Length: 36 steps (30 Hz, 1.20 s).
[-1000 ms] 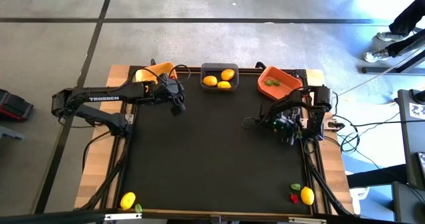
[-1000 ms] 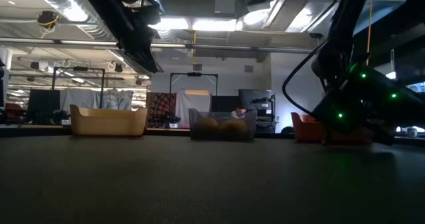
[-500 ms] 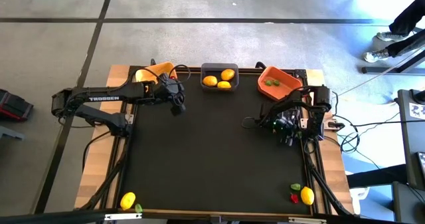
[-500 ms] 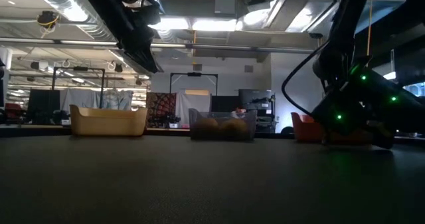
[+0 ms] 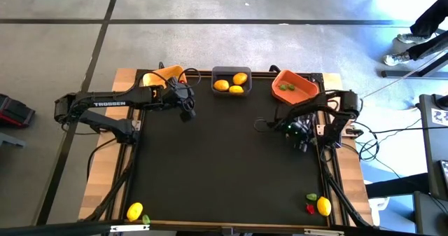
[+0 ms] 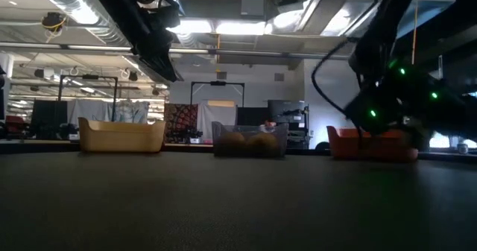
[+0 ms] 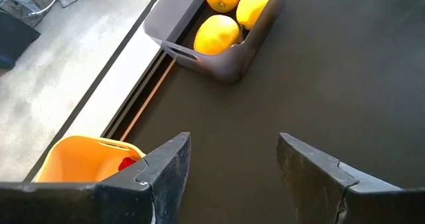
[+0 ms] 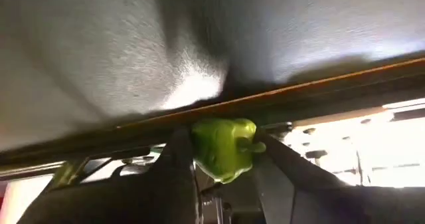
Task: Sort produce into baskets
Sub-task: Put the green chili pepper into the orange bin
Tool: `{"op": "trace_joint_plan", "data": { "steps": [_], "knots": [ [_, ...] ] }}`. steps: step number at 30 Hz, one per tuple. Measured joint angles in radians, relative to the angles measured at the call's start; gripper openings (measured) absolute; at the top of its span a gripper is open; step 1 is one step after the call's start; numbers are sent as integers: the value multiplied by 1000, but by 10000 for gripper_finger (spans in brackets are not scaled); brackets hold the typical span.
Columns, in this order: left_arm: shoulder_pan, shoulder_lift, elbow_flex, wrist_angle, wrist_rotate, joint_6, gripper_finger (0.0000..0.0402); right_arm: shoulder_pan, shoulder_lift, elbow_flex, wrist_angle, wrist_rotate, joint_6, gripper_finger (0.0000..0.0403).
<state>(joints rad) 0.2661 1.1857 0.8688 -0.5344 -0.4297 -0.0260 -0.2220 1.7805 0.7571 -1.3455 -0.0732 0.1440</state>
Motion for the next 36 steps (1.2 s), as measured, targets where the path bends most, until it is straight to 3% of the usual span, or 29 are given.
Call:
{"op": "trace_joint_plan", "data": {
  "steps": [11, 23, 36],
  "knots": [
    [0, 0, 0, 0, 0, 0, 219, -1, -185, 209, -16, 104, -1, 75],
    [0, 0, 0, 0, 0, 0, 219, -15, -216, 408, -13, 319, -52, 76],
    [0, 0, 0, 0, 0, 0, 219, -277, -222, 426, 53, 359, -179, 76]
  ]
}}
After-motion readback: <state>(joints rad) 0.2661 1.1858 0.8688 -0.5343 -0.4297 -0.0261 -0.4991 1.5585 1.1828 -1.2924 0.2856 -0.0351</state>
